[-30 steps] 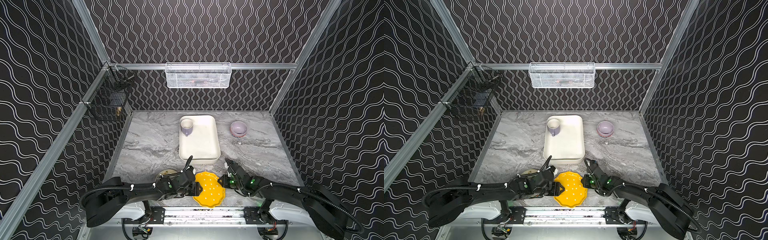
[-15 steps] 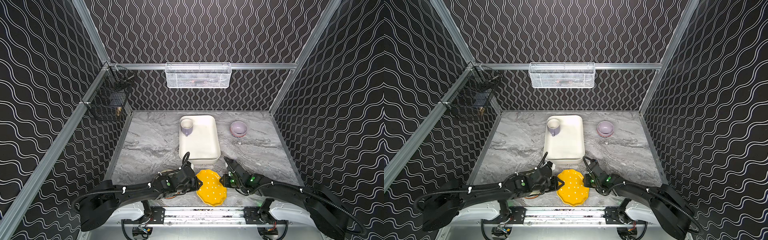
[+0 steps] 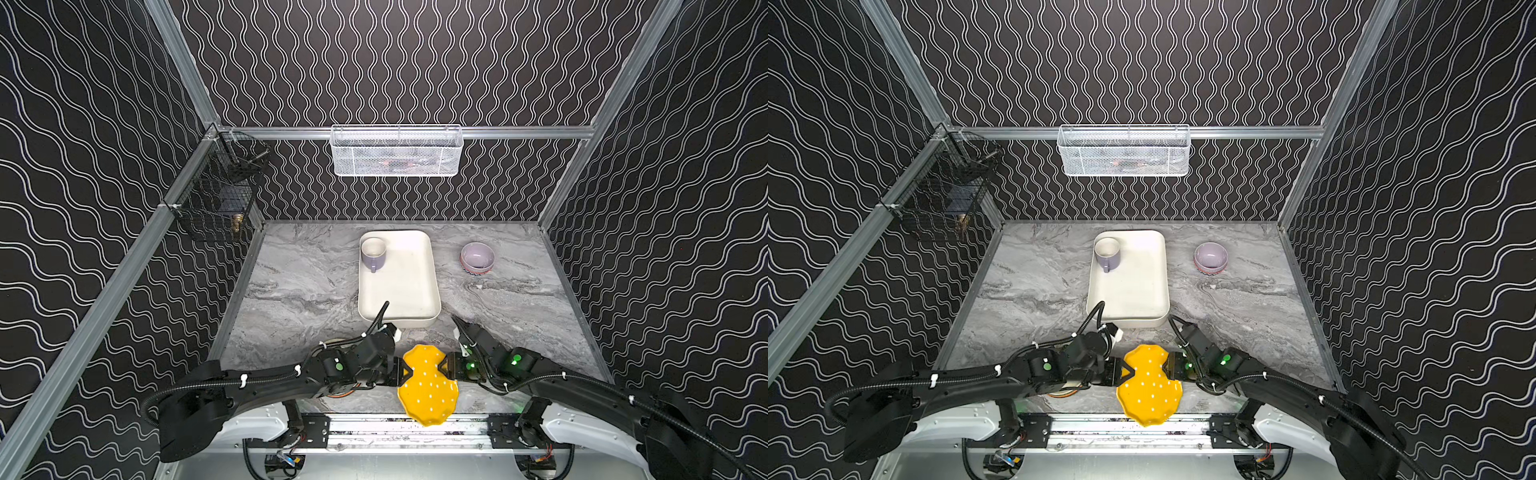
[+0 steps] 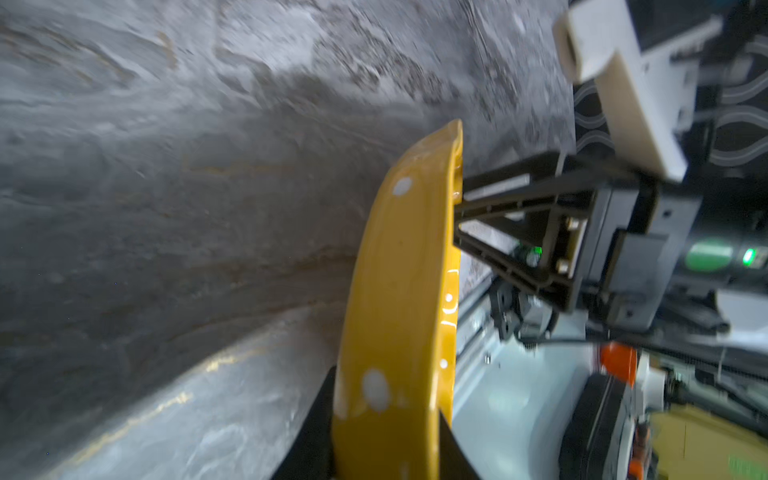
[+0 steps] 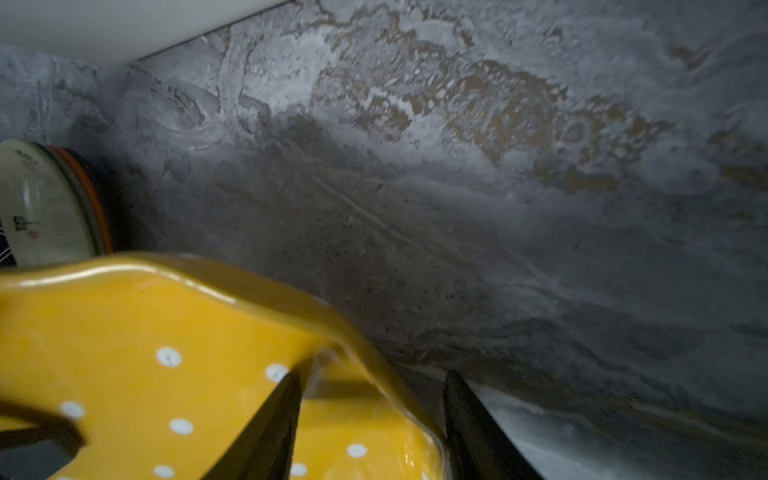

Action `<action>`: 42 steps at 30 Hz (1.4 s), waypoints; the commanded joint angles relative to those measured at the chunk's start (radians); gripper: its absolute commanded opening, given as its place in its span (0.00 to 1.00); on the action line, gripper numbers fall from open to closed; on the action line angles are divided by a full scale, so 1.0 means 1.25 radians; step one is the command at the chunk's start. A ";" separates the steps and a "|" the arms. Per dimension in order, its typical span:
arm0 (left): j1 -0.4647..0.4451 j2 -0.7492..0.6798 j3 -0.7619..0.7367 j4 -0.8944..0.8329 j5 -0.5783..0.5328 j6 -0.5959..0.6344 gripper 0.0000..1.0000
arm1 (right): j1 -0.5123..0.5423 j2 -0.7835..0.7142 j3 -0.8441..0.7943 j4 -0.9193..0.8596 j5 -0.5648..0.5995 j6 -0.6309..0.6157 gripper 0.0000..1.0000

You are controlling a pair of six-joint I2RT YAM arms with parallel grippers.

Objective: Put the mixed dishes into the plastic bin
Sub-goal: 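Lift the yellow plate on edge with the left gripper while the right releases, then carry the yellow plate over the cream bin with the left gripper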

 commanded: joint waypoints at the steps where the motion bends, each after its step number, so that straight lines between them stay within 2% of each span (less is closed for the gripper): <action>1: -0.002 -0.014 0.026 0.064 0.056 0.054 0.00 | 0.001 -0.022 0.012 -0.055 0.024 0.000 0.58; 10: -0.002 0.038 0.054 0.081 0.058 0.062 0.00 | 0.000 0.002 0.014 -0.065 0.026 -0.003 0.59; 17: 0.019 0.033 0.169 -0.028 0.022 0.117 0.00 | 0.000 -0.095 0.106 -0.193 0.081 -0.015 0.62; 24: 0.135 0.051 0.275 -0.101 0.026 0.164 0.00 | -0.002 -0.174 0.227 -0.347 0.209 -0.028 0.66; 34: 0.337 0.134 0.398 -0.144 0.054 0.233 0.00 | -0.002 -0.198 0.318 -0.440 0.288 -0.052 0.67; 42: 0.439 0.231 0.455 -0.139 0.046 0.253 0.00 | -0.003 -0.200 0.364 -0.478 0.335 -0.059 0.72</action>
